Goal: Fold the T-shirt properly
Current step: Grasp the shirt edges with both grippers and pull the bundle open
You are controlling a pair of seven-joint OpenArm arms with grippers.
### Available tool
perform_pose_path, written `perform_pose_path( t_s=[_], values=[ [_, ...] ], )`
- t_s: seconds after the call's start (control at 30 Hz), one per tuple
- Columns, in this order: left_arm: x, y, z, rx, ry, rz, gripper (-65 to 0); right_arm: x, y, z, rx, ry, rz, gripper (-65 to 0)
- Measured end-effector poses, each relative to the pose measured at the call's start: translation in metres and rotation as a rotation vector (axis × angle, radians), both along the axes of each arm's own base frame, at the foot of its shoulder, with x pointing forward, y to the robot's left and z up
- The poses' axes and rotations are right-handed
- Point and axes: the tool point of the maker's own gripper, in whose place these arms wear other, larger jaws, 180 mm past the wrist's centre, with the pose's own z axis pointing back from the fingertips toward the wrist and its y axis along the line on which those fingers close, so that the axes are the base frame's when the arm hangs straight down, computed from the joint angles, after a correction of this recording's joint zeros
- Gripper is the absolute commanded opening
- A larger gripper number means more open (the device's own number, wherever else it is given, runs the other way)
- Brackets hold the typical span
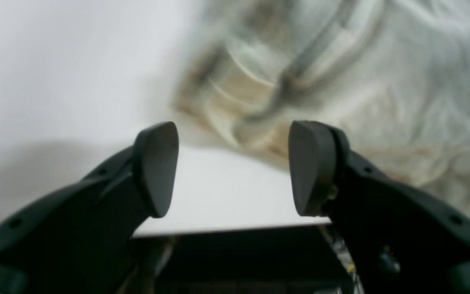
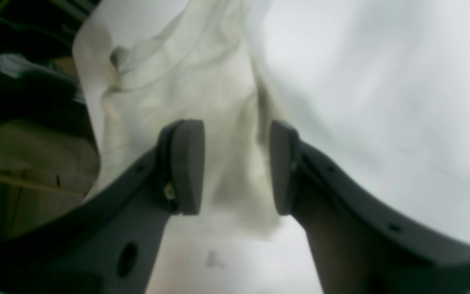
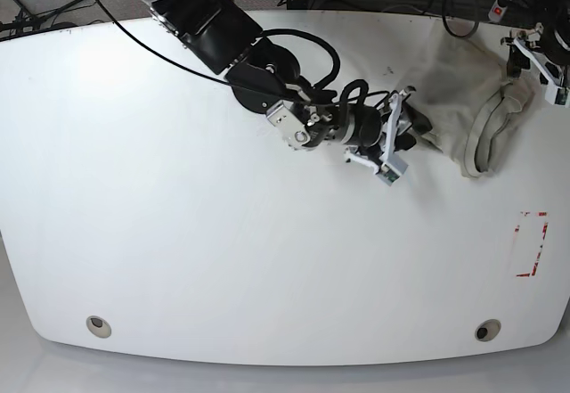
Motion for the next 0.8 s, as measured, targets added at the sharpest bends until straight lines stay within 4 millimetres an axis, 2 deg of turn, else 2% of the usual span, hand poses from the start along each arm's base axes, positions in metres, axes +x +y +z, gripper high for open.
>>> perform_pose_path(
  t_s=[0.13,0.23,0.4,0.53,0.67,0.73,0.8],
  values=[
    [-0.009,0.001,-0.015,0.071,0.077,0.029,-26.0,-0.028,0.026,0.003,0.016,0.017,0.084,-41.1],
    [-0.006,-0.011,-0.027,0.077,0.099,0.023,-26.0,-0.037,0.037,-0.008,0.002,0.043,0.106,-41.1],
    [-0.007,-0.017,-0.038,0.132,0.118,0.002,-26.0,-0.038,0.025,-0.045,-0.079,0.082,0.081,-41.1],
    [0.009,-0.043,-0.046,0.130,0.101,-0.082,-26.0,-0.036,0.024,-0.047,-0.083,0.059,0.076,-41.1],
    [0.036,-0.072,-0.045,0.105,0.045,-0.179,-26.0,-0.016,0.000,-0.047,-0.072,0.066,0.012,-41.1],
    [0.047,-0.089,-0.047,0.080,0.023,-0.226,-26.0,0.004,-0.022,-0.045,-0.066,0.063,-0.054,-41.1],
    [0.056,-0.101,-0.050,0.063,0.021,-0.257,-26.0,0.014,-0.041,-0.043,-0.066,0.055,-0.085,-41.1]
  ],
)
